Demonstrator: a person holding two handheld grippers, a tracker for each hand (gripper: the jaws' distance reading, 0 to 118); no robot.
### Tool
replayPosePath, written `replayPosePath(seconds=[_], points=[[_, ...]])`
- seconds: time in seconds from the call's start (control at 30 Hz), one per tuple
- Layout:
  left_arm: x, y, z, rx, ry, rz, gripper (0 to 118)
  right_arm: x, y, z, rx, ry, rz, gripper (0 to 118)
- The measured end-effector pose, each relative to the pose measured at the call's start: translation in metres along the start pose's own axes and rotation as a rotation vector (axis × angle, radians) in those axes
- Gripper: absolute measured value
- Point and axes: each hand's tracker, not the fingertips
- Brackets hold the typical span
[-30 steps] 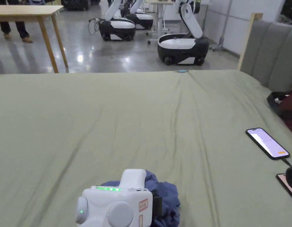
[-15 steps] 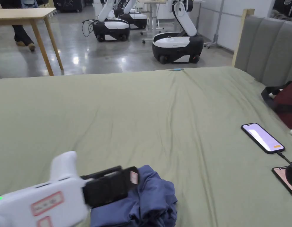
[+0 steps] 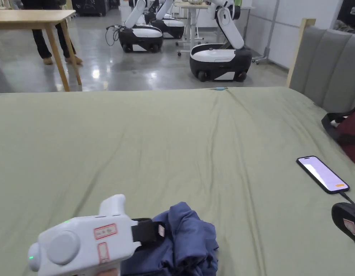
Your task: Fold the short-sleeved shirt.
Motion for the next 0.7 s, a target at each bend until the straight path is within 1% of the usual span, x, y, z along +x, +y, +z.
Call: replayPosePath(seconds=[0.07,0.13,0.2,0.27,0.37,0.47,0.57,0.63,0.7], points=[[0.014,-0.002,-0.023,-0.025,-0.049,-0.023,0,0.001,-0.001,0.002,-0.002,-0.002,-0.002,1],[0.022,-0.003,-0.040,-0.047,-0.016,-0.031,0,0.002,-0.002,0.002,-0.010,-0.010,-0.005,1],[0.027,-0.004,-0.059,-0.084,-0.023,-0.025,0,0.004,-0.004,0.003,-0.019,-0.018,-0.005,1],[0.028,-0.009,-0.069,-0.101,-0.032,-0.038,0,0.006,-0.006,0.004,-0.026,-0.023,-0.009,1],[0.030,-0.015,-0.073,-0.119,-0.001,-0.066,0,0.008,-0.009,0.004,-0.037,-0.030,-0.017,1],[0.029,-0.013,-0.058,-0.105,-0.031,-0.048,0,0.010,-0.011,0.000,-0.046,-0.027,-0.027,1],[0.033,-0.007,-0.016,-0.020,-0.107,-0.071,0,0.007,-0.007,-0.013,-0.043,0.019,-0.055,1],[0.034,-0.004,0.023,0.035,-0.114,-0.090,0,0.000,0.002,-0.030,-0.029,0.075,-0.076,1],[0.029,-0.005,0.057,0.082,-0.111,-0.066,0,-0.010,0.014,-0.051,-0.031,0.158,-0.105,1]])
